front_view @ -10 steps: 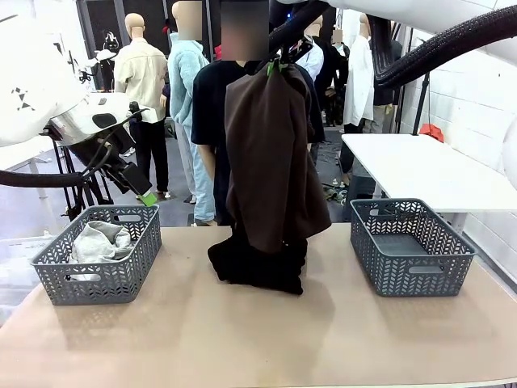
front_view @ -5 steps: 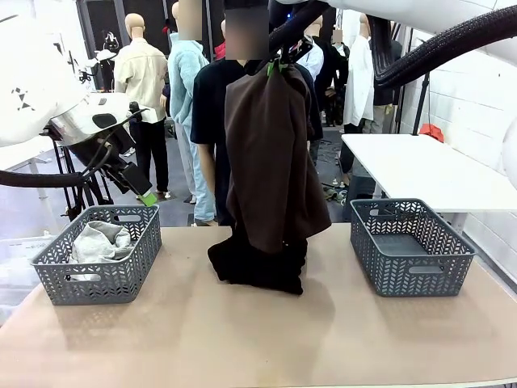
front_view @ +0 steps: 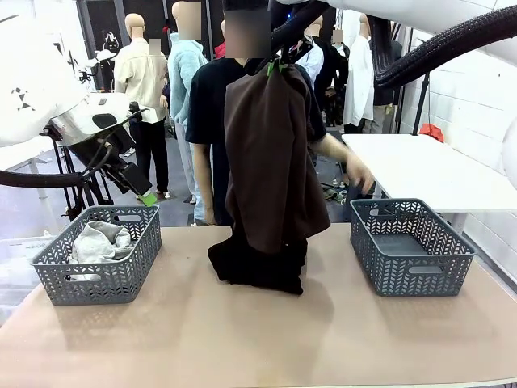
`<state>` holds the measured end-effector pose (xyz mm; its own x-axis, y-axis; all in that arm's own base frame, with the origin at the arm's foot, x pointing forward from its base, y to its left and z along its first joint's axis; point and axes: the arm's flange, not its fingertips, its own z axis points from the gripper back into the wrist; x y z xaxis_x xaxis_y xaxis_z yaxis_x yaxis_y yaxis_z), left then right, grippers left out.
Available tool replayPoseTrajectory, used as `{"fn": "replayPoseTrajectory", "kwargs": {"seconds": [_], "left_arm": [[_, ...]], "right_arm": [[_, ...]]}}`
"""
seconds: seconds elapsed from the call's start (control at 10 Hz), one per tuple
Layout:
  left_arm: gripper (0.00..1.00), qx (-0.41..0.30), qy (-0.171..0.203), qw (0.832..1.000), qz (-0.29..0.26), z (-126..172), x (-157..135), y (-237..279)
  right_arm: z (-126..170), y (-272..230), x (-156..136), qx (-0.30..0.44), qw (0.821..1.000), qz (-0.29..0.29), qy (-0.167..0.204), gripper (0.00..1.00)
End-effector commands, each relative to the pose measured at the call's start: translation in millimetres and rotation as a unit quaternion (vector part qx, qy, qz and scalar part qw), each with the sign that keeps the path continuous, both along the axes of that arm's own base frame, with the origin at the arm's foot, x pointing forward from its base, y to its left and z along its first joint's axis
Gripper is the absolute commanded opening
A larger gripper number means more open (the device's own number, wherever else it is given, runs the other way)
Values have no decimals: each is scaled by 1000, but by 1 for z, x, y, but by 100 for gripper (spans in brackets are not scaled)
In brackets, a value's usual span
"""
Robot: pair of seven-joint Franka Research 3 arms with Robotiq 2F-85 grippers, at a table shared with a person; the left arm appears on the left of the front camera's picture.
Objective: Sort the tops and bottoms.
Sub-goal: Sort the clothes according to human instructions.
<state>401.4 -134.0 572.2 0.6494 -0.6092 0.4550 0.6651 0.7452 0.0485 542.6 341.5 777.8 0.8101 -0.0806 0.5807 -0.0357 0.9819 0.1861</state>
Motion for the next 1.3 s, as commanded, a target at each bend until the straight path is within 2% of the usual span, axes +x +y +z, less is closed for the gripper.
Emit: {"fn": "replayPoseTrajectory", "kwargs": {"seconds": [0.0,1.2], "left_arm": [[100,-5,1,1000,-7,0,0,2],[100,-5,1,1000,-7,0,0,2]], "right_arm": [[3,-5,-6,4,1000,0,-1,0],[3,-5,-6,4,1000,0,-1,0]]}}
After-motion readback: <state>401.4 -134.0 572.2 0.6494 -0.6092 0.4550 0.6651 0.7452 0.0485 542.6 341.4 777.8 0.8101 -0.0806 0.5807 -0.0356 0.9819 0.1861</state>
